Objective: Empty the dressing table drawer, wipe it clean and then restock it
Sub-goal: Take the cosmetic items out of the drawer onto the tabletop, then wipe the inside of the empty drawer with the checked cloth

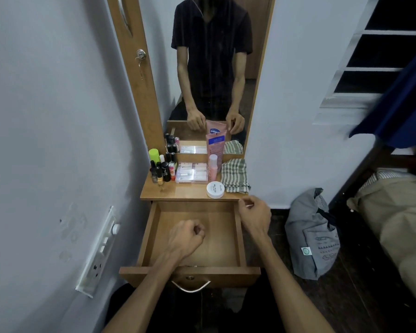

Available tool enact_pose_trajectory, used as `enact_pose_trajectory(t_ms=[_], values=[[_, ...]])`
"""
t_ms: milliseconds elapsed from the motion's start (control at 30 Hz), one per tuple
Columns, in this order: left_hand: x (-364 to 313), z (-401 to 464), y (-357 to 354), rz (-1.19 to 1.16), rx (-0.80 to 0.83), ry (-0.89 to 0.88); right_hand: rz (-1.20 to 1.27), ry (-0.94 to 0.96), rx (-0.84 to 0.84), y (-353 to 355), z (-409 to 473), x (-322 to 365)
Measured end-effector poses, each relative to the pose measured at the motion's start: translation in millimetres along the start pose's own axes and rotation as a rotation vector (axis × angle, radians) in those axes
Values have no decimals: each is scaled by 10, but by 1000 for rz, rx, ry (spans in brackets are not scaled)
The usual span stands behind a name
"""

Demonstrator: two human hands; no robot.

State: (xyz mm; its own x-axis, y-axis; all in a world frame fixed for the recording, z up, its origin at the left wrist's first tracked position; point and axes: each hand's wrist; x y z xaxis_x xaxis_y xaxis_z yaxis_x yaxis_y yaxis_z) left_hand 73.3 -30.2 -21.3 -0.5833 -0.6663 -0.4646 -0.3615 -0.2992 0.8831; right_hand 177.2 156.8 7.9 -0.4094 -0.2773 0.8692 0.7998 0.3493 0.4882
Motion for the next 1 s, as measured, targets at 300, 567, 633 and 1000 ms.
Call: enact_pose_trajectory(t_ms=[300, 567, 633, 1000], values=[[-737, 719, 78, 11, -88, -216, 35, -179, -15, -198, 749, 41], [-1022, 1113, 76, 44, -153, -270, 45, -245, 35, -346, 1019, 65], [-1022, 1149, 69, 35, -142, -264, 92, -243, 7, -317, 1076, 69], [-1223, 1066, 122, -697, -168, 85, 811, -212, 54, 178, 1028, 176]])
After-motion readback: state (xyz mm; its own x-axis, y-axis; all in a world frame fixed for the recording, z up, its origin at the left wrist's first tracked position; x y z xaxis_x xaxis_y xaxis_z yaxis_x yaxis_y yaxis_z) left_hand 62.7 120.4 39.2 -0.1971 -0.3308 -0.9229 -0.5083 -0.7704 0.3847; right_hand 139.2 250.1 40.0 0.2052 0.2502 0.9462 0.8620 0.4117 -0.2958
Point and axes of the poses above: each hand's wrist, its own z-axis towards the middle knuckle, its own y-axis out of the back of the hand, x = y × z, and after that the axes turned 5 degrees about z, right-handed
